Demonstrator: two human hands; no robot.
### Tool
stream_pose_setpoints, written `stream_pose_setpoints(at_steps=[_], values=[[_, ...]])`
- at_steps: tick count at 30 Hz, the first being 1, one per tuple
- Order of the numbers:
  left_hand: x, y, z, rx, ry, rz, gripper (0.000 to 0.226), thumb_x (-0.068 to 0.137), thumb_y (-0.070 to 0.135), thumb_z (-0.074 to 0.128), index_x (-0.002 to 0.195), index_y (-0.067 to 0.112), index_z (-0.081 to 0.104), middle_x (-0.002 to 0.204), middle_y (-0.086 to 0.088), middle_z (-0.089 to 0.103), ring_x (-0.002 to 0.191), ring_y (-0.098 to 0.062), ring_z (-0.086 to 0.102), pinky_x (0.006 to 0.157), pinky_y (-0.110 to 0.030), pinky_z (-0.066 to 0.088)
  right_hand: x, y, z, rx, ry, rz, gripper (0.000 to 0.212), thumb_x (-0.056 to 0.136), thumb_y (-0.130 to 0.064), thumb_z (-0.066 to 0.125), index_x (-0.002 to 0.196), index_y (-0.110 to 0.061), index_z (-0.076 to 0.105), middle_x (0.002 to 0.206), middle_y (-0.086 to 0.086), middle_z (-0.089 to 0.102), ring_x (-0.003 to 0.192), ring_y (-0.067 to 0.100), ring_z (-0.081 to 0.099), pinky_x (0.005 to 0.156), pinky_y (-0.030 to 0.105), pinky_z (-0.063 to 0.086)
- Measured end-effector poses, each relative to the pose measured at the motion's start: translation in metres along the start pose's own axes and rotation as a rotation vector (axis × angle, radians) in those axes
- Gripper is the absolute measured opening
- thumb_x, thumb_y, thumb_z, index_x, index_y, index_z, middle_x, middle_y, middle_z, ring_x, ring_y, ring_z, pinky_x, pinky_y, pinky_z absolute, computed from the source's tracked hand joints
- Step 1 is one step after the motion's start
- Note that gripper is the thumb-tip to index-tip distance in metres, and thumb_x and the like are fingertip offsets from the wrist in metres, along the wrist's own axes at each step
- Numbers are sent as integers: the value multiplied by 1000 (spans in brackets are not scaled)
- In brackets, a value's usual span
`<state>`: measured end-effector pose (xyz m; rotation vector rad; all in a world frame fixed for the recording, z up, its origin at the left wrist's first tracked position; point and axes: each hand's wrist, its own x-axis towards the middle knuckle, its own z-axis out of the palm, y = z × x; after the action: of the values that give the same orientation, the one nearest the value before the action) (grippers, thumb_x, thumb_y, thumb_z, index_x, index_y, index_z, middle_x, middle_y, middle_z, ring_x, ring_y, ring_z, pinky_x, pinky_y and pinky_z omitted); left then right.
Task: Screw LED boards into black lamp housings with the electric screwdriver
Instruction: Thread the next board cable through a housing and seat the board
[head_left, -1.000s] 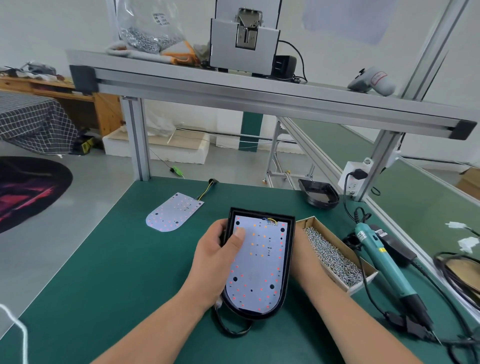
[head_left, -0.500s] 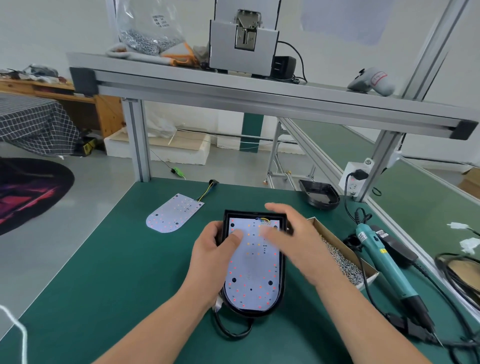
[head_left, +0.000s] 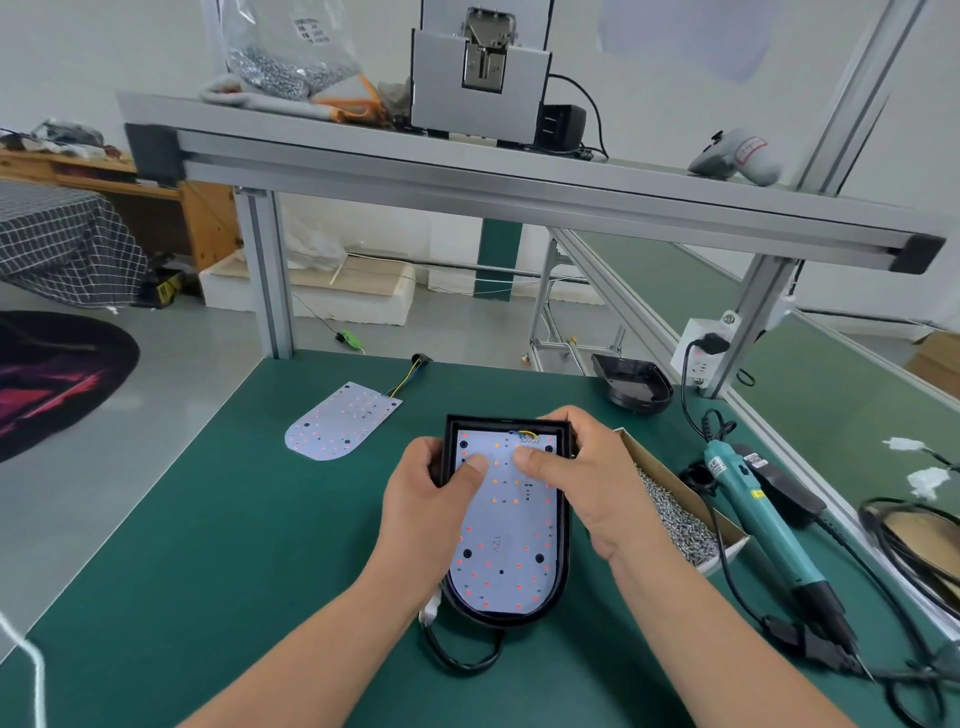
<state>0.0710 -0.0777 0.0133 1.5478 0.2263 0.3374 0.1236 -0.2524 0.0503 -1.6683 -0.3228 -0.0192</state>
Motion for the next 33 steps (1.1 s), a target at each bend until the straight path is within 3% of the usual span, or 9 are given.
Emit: stream_pose_setpoints(at_steps=[5,9,11,15,19,22,26,30,33], values=[[-1,3,-4,-5,-126,18,29,96,38,75,121,37,62,106,11,76,103,-16,73,88,-36,60,5,2,-1,-4,7,16,23,69,-18,83,84,-23,66,74,-8,70,68,9,64,62,20,52],[-10,-5,-15,229,-295,111,71,91,78,46,156,52,33,141,11,61,132,-9,55,111,-36,44,10,6,-16,43,93,69,27,80,-4,85,97,-13,66,81,-3,74,73,13,68,73,32,54],[-8,-9,-19,434,-240,168,69,93,82,25,153,48,34,140,14,60,127,-9,56,103,-34,44,11,9,-27,66,109,108,24,87,2,80,104,-11,68,88,1,77,80,17,72,76,37,58],[7,-9,-14,823,74,162,40,111,41,33,148,29,38,134,0,64,96,-31,64,73,-39,42,13,7,-40,132,84,158,26,89,1,77,113,-5,70,107,19,78,89,27,73,84,45,61],[19,-9,-20,580,207,82,50,112,36,39,158,22,28,120,9,59,87,-24,61,73,-42,45,11,10,-35,125,-2,202,27,90,3,76,115,-3,68,94,7,80,80,19,76,66,32,60],[28,-9,-28,289,150,-88,69,107,29,55,163,26,15,126,7,54,82,-19,69,65,-34,48,10,15,-26,145,-8,224,26,90,3,76,114,-2,67,89,3,79,75,16,76,62,26,58],[33,-9,-41,229,-64,-130,76,86,18,79,144,23,29,110,-3,73,78,-21,79,69,-34,57,10,19,-22,157,8,246,25,90,2,77,112,-4,67,91,5,80,79,19,76,65,31,60],[34,-10,-53,798,49,21,62,87,42,81,133,26,42,106,6,62,88,-19,62,64,-35,44,11,19,-24,162,34,259,26,90,0,77,114,-4,68,105,16,79,89,28,76,84,47,63],[29,-3,-53,1062,134,131,35,92,58,71,95,29,52,79,10,63,72,-18,61,57,-33,41,10,16,-24,239,42,269,28,92,2,74,119,1,67,113,23,77,93,33,75,87,49,63]])
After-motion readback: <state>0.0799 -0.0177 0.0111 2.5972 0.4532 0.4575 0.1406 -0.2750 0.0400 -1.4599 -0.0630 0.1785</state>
